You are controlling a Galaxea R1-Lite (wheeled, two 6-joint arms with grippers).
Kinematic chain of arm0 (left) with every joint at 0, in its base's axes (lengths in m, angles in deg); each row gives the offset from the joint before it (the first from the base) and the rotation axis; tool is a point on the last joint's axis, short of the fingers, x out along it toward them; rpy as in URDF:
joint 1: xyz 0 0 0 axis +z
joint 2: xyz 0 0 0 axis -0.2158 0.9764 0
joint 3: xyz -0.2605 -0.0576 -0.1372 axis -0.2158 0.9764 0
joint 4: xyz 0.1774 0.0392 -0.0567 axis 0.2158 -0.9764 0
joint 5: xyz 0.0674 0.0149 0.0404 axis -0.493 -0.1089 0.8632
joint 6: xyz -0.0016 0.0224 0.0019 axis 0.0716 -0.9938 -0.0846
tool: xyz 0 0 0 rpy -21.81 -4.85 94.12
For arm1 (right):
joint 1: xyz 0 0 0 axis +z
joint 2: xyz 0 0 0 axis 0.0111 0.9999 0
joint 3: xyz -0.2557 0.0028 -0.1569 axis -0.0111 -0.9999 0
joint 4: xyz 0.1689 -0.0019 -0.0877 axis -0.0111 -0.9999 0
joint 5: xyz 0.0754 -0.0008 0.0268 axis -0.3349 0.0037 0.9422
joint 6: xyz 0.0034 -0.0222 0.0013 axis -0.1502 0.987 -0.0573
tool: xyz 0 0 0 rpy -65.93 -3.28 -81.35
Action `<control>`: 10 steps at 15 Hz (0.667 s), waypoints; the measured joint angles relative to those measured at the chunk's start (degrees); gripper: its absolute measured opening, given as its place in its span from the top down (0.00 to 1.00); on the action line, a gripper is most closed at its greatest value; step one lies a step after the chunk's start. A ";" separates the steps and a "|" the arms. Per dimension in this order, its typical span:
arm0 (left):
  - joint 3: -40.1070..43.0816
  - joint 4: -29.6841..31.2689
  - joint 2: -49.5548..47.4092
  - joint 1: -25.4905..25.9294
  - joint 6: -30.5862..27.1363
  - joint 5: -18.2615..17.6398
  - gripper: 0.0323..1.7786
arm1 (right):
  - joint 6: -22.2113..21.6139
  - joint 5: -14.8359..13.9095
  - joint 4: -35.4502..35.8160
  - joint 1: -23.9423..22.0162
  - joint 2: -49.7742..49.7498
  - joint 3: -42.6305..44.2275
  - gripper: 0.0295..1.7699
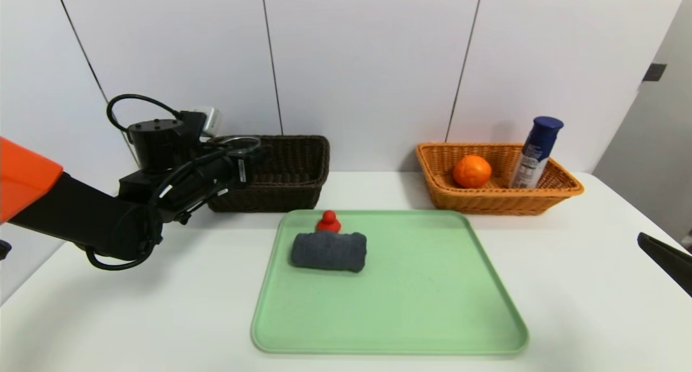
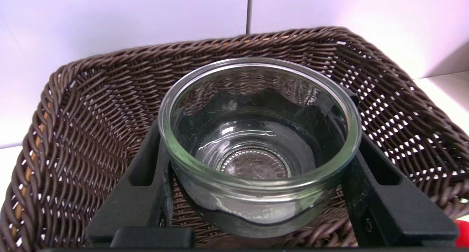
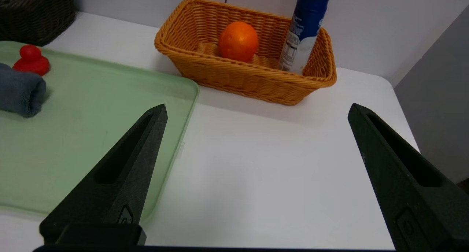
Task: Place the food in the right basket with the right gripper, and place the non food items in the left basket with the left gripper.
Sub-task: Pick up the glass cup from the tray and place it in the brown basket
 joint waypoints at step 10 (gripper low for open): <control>-3.30 0.07 3.94 1.05 -0.07 0.17 0.31 | -0.22 0.00 7.81 -0.41 11.30 1.46 0.04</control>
